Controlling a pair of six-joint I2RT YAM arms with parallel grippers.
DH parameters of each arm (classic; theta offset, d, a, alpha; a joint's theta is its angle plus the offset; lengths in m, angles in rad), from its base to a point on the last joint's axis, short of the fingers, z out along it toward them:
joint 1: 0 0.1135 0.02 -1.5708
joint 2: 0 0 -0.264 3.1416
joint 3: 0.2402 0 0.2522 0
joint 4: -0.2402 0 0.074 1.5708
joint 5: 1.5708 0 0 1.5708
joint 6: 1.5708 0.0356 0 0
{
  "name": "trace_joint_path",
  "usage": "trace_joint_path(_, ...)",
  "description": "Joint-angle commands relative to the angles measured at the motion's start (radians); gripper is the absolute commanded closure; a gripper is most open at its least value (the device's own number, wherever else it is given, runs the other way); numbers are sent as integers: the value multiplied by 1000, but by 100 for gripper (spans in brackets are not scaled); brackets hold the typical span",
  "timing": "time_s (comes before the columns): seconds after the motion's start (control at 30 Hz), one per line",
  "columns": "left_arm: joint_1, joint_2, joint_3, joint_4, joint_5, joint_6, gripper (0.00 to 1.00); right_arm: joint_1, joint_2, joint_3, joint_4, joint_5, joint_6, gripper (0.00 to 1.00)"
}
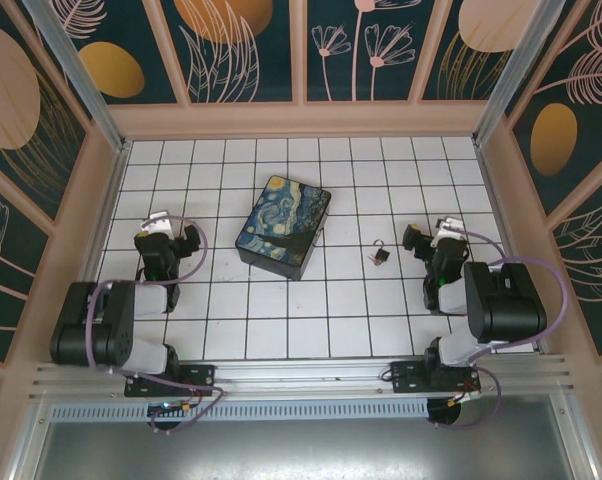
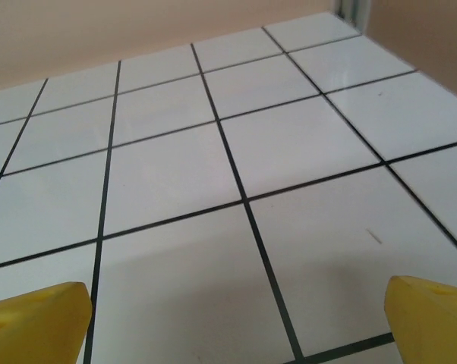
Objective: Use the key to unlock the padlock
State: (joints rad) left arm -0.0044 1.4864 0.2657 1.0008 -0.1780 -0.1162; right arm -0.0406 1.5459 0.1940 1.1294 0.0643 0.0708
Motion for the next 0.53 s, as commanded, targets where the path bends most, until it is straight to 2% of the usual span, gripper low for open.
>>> trace_joint_path(0.0,17,21,-14,215,117,42,1,-29,24,-10,275,-111,-13,1)
trace_joint_path(0.03,17,48,-32,306,118,35,1,-28,5,4,209,-105,-15,1)
trace_joint_path(0.1,15,26,-22,247,114,39,1,-18,18,2,239,-85,-21,1)
trace_joint_path(0.23,15,29,-20,249,114,42,1,3,17,7,226,-24,-27,1)
trace_joint_path(0.33,15,36,-8,231,117,42,1,3,17,8,225,-23,-27,1)
trace_joint_path(0.43,14,38,-6,230,115,43,1,2,16,7,224,-23,-27,1)
trace_joint_path(0.5,14,29,-39,285,116,40,1,3,17,5,225,-21,-26,1)
